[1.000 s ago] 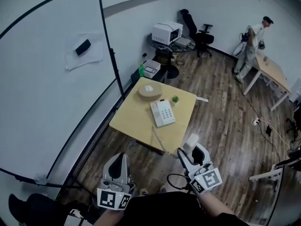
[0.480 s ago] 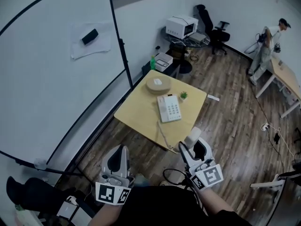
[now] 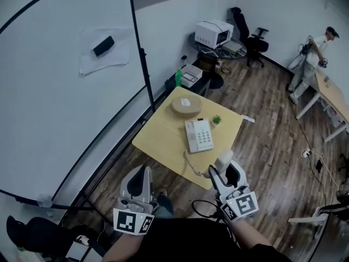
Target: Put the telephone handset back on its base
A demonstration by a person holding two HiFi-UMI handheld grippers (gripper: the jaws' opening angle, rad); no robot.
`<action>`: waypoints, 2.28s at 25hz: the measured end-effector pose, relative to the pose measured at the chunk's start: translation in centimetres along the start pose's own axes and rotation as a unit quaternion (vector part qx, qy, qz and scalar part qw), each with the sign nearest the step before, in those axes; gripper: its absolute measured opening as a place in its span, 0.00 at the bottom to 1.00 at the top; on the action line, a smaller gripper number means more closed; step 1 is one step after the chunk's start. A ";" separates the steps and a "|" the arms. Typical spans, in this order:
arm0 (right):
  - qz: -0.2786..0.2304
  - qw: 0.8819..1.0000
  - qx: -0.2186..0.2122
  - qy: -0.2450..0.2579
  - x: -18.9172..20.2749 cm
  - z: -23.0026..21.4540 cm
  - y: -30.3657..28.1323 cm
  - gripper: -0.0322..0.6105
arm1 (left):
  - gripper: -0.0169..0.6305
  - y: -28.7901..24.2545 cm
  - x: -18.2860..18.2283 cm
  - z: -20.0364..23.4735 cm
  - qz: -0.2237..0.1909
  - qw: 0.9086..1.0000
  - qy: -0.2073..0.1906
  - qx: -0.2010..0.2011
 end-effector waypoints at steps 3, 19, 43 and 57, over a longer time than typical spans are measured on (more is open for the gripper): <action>0.009 1.000 0.015 0.004 -0.2 -1.4 -2.6 0.39 | 0.03 -3.5 0.5 1.6 -0.002 1.000 0.009 0.012; 0.061 0.993 0.105 0.005 0.6 -6.8 -15.4 0.39 | 0.03 -19.8 4.7 9.1 0.027 0.992 0.072 0.100; 0.213 0.970 0.113 -0.041 11.8 -16.8 -24.5 0.39 | 0.03 -23.7 10.6 10.3 0.101 0.985 0.096 0.105; 0.307 0.940 0.119 -0.094 24.6 -22.4 -27.8 0.39 | 0.03 -21.9 15.1 11.3 0.146 0.983 0.090 0.061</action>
Point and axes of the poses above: the fingertips, and each gripper's own axes: y backward along the fingers, z to its left, x out of its underside, the point moved 7 cm from there along y, backward along the fingers, and after that the axes turned 13 degrees about -x, right-handed, at the moved point
